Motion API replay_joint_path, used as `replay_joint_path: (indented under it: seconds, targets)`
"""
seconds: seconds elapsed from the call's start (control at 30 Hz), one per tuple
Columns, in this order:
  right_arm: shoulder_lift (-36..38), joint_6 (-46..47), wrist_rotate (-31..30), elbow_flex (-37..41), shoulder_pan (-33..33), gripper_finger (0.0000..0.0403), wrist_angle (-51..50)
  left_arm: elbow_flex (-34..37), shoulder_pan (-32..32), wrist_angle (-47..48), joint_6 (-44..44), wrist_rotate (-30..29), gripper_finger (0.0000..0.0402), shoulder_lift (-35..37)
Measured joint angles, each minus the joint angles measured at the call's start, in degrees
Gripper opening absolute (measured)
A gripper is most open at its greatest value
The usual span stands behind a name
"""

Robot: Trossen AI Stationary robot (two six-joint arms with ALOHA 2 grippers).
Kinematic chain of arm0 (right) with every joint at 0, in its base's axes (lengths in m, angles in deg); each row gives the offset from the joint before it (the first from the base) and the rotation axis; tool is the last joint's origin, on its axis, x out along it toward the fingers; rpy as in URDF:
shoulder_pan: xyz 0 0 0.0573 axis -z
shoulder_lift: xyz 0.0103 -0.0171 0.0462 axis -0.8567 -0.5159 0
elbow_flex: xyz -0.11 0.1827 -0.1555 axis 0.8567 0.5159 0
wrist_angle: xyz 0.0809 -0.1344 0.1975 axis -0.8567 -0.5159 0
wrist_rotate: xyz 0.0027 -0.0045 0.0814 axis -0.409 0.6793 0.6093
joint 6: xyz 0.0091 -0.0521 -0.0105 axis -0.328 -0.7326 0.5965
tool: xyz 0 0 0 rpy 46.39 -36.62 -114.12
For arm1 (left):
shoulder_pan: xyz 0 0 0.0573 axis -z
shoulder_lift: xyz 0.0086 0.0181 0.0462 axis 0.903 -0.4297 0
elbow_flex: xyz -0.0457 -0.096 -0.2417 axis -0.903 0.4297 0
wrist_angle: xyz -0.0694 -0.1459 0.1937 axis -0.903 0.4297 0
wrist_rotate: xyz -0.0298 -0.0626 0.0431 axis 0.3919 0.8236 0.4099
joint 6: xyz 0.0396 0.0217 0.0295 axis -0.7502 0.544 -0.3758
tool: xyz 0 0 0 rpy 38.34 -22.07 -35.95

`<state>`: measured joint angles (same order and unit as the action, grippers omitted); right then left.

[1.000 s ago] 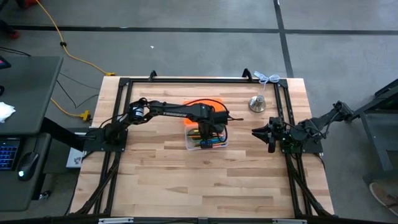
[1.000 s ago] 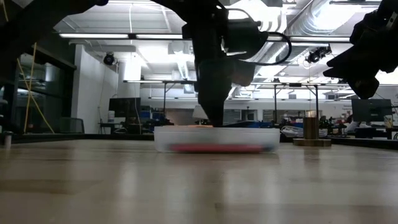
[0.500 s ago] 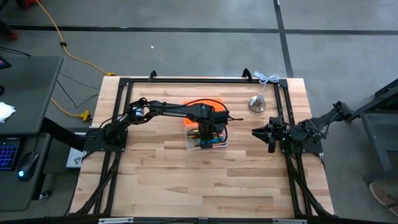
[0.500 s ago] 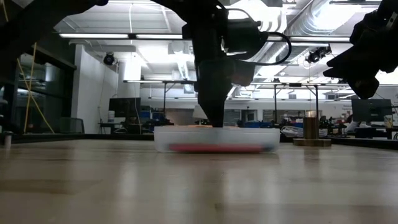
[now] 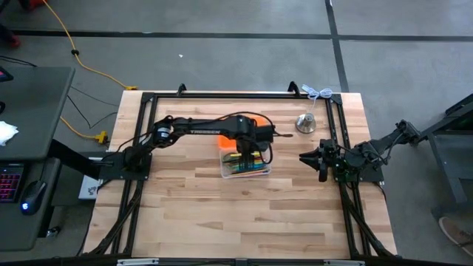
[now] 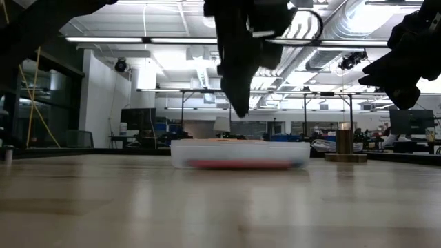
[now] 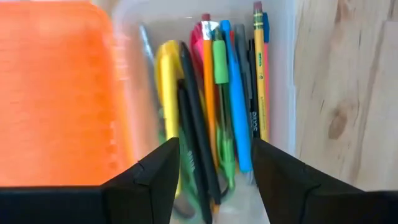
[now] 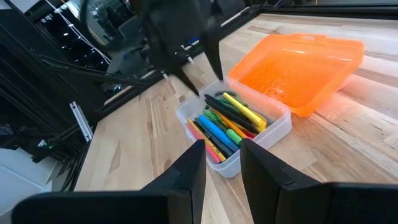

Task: Pick & place school supplies into a supply box
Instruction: Return to Home Position

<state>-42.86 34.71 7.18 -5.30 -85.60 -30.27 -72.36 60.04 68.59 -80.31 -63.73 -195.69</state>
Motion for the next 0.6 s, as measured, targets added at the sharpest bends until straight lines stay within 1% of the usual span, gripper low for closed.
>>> replay_joint_path:
  seconds: [0.23,0.3,0.37,0.53,0.6]
  targets:
    - [0.02,0.0,0.08,0.0,0.0,0.0078,0.24,-10.85,-0.02,8.55,0.23,-1.48,0.0224,0.0]
    - [0.02,0.01,0.09,0.0,0.0,0.0078,0.24,-12.99,-0.02,10.17,1.19,-2.03,0.0223,0.04]
    - [0.02,0.01,0.11,0.0,0.0,0.0078,0.25,-12.12,-0.02,10.72,1.35,-3.52,0.0221,1.36]
    - [0.02,0.01,0.15,0.0,0.0,0.0078,0.41,-11.95,0.0,16.43,4.14,-8.41,0.0222,4.02]
    - [0.02,0.0,0.21,0.02,0.0,0.0078,0.43,-11.95,0.0,17.69,4.91,-9.52,0.0223,4.91]
